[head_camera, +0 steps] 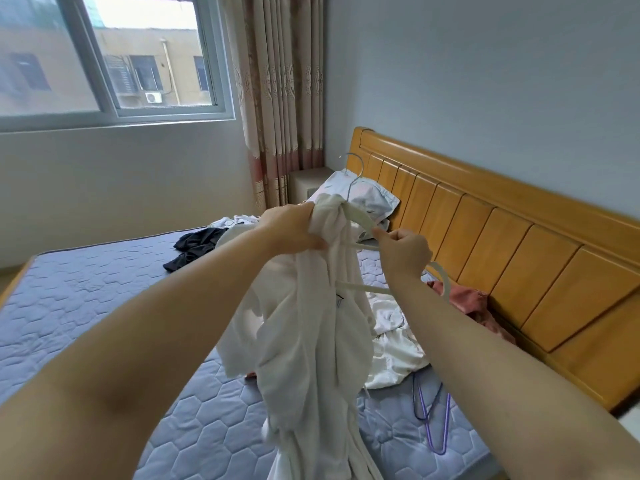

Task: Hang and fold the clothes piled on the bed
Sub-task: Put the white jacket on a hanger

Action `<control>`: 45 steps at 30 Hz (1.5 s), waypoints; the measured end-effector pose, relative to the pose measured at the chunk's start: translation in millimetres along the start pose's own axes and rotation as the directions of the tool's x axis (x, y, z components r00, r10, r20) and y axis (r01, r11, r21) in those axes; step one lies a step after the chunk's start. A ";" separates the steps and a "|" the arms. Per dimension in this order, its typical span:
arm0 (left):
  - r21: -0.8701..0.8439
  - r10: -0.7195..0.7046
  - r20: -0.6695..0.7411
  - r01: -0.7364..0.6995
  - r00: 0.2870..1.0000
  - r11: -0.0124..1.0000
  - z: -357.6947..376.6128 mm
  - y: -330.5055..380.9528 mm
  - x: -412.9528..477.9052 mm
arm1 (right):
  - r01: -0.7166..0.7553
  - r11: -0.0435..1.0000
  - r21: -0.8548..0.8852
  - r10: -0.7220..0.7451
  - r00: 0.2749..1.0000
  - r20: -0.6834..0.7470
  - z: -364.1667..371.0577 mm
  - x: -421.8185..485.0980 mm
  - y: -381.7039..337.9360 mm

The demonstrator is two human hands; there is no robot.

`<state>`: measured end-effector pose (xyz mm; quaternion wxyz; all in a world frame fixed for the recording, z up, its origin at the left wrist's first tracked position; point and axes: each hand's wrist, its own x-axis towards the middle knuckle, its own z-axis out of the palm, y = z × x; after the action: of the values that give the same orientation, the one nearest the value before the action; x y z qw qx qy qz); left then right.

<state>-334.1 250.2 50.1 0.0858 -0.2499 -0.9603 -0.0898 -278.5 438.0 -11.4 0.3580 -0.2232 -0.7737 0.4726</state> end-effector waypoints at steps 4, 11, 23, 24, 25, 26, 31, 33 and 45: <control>-0.179 0.008 0.090 0.008 0.996 0.984 -0.2 11.5 -3.5 | 0.051 0.996 -0.070 -0.048 0.998 0.044 -4.0 4.5 10.2; -0.111 -0.051 -0.112 0.039 0.992 0.993 2.8 19.3 -4.1 | 0.400 0.895 -0.198 -0.416 0.908 -0.046 -3.5 -19.3 29.2; -0.462 -0.041 -0.326 -0.121 0.944 0.879 -40.8 20.6 6.0 | -0.115 0.952 -0.285 0.242 0.852 0.465 30.3 -30.0 79.3; -0.476 -0.049 -0.328 -0.121 0.943 0.871 -42.3 17.7 5.2 | -0.144 0.959 -0.245 0.243 0.863 0.443 30.2 -26.5 81.1; -0.489 -0.064 -0.327 -0.111 0.943 0.865 -42.6 13.2 4.5 | -0.167 0.965 -0.201 0.239 0.877 0.416 27.6 -22.7 81.9; -0.497 -0.082 -0.325 -0.097 0.942 0.862 -42.9 7.3 3.4 | -0.185 0.969 -0.166 0.236 0.892 0.385 24.2 -17.3 81.4; -0.470 -0.134 -0.363 -0.058 0.922 0.881 -48.3 -27.1 1.0 | -0.226 0.974 0.036 0.216 0.961 0.175 -4.7 37.7 39.0; -0.454 -0.161 -0.398 -0.042 0.903 0.890 -53.2 -36.6 3.6 | -0.153 0.981 0.117 0.152 0.988 0.016 -13.9 62.5 3.4; -0.499 -0.195 -0.234 0.055 0.953 0.865 -28.7 -58.1 -18.1 | 0.058 0.836 -0.546 0.181 0.910 0.373 -32.8 88.3 -2.7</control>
<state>-343.9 185.7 66.6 0.1473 -0.1851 -0.8993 -0.3679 -310.2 516.0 31.0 0.0934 -0.2370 -0.9256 0.2799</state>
